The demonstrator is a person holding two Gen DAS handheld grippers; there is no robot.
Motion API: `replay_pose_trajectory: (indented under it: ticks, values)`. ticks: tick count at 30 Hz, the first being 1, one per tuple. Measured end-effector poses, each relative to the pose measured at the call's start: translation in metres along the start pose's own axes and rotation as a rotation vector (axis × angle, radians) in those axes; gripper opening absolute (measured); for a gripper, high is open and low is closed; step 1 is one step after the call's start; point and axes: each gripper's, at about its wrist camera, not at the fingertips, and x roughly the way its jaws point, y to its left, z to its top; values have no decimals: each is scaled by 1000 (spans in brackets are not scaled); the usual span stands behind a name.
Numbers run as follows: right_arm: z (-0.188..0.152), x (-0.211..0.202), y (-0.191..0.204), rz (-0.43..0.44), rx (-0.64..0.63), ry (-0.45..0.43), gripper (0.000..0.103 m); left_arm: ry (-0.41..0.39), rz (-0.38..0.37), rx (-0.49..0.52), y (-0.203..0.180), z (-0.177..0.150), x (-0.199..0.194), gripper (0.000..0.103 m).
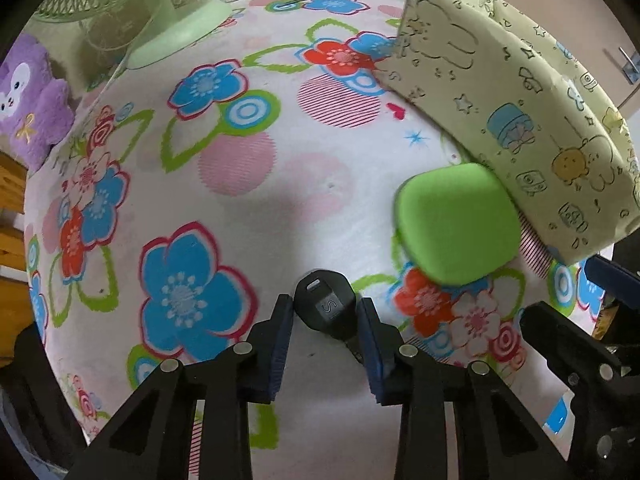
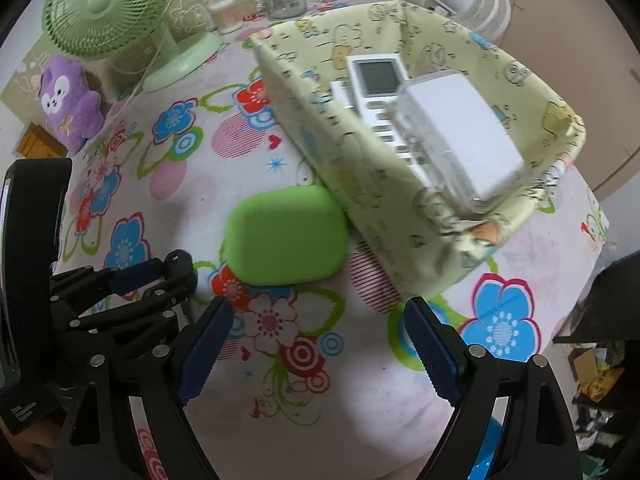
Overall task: Organize rigid objects
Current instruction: 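Close the right gripper on the green rounded lid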
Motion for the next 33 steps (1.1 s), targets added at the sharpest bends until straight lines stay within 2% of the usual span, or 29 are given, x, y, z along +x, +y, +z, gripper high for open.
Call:
replay_pose_trajectory:
  ticks: [8, 16, 20, 22, 24, 33]
  values:
    - [5, 15, 21, -5, -26, -6, 89, 7, 16, -20, 23, -10, -3, 33]
    - [8, 37, 35, -58, -14, -5, 90, 10, 21, -18, 44, -9, -8, 33]
    - [14, 48, 38, -95, 7, -6, 90, 11, 12, -16, 39, -2, 1, 33]
    - [18, 52, 39, -122, 13, -16, 89, 13, 4, -14, 56, 9, 9, 33]
    - [21, 56, 38, -140, 26, -18, 89, 14, -3, -16, 56, 18, 14, 33]
    - [30, 69, 43, -165, 48, -5, 99, 15, -13, 2, 54, 34, 17, 33]
